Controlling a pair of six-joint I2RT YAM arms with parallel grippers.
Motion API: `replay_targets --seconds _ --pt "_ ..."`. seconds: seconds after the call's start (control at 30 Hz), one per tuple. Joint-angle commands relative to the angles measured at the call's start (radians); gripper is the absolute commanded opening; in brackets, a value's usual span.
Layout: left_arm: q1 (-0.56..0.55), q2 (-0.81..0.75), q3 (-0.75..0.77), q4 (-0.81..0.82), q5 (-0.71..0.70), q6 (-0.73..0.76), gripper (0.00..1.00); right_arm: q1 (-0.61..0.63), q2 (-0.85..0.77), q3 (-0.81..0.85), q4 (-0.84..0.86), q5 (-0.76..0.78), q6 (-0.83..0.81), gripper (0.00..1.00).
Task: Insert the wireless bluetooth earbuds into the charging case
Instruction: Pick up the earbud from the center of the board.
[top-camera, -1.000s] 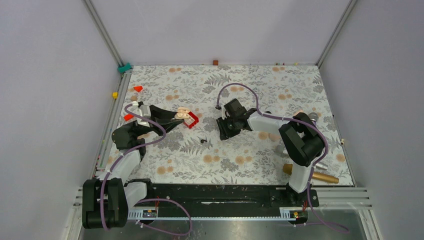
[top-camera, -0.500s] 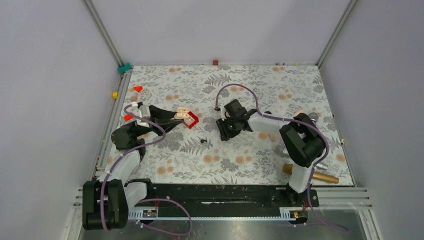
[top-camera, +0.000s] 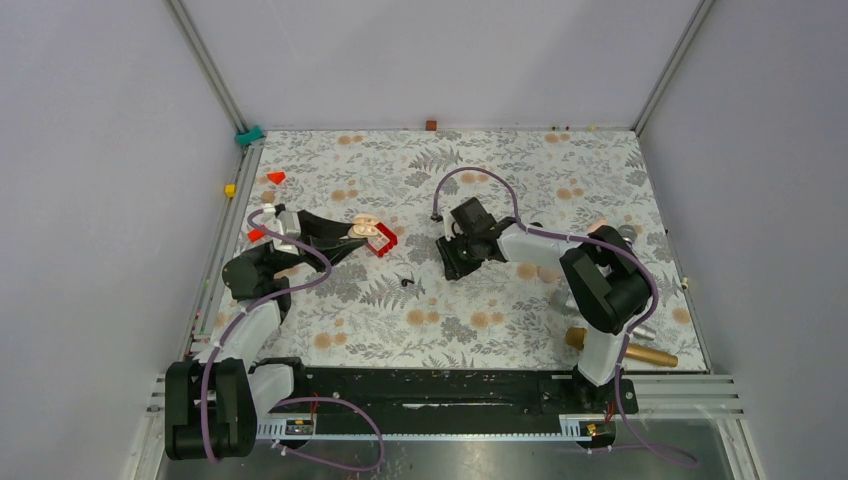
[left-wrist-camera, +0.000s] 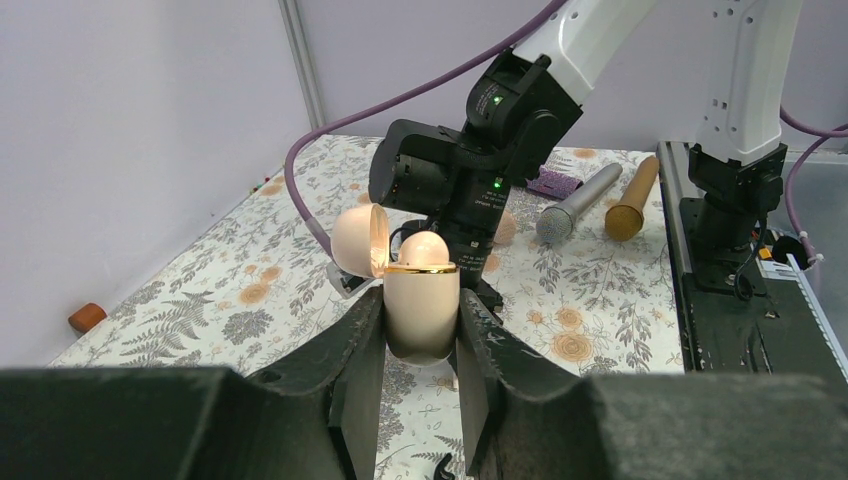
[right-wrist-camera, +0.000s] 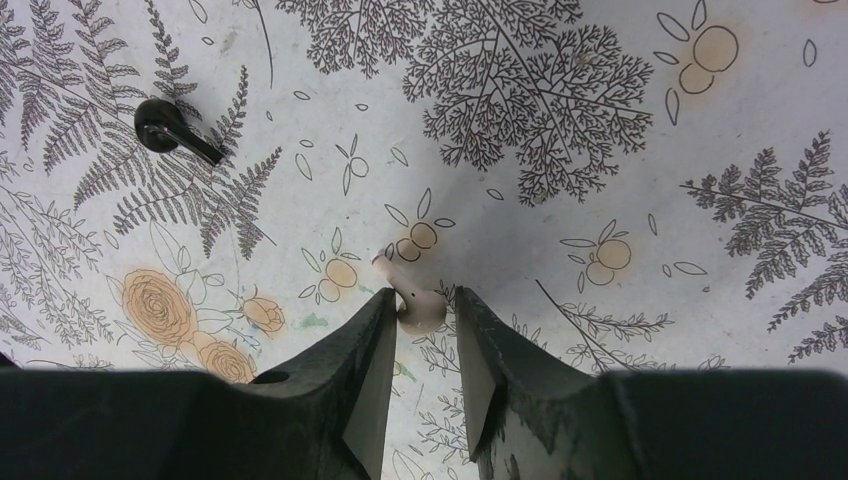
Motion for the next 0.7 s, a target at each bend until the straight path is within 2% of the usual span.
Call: replay_targets --seconds 0.0,0.23,0.3,0.4,0.67 --pt "0.007 -0.014 0.003 0.053 -0.007 0.019 0.0 -0.023 0.021 -0.039 -0.115 0.024 -0.01 0.36" --pt "0.008 -0.013 0.003 0.053 -0.006 0.019 0.0 -0.032 0.028 -0.032 -0.138 0.01 0.002 0.38" --pt "0.008 -0.012 0.003 0.053 -0.008 0.02 0.0 -0.032 0.036 -0.027 -0.147 0.006 -0.001 0.35" --pt "0.007 -0.013 0.003 0.053 -0.006 0.022 0.0 -0.032 0.047 -0.023 -0.147 -0.011 0.001 0.26" --pt "0.008 -0.009 0.002 0.053 -0.01 0.026 0.0 -0.032 -0.015 -0.036 -0.078 -0.063 -0.014 0.22"
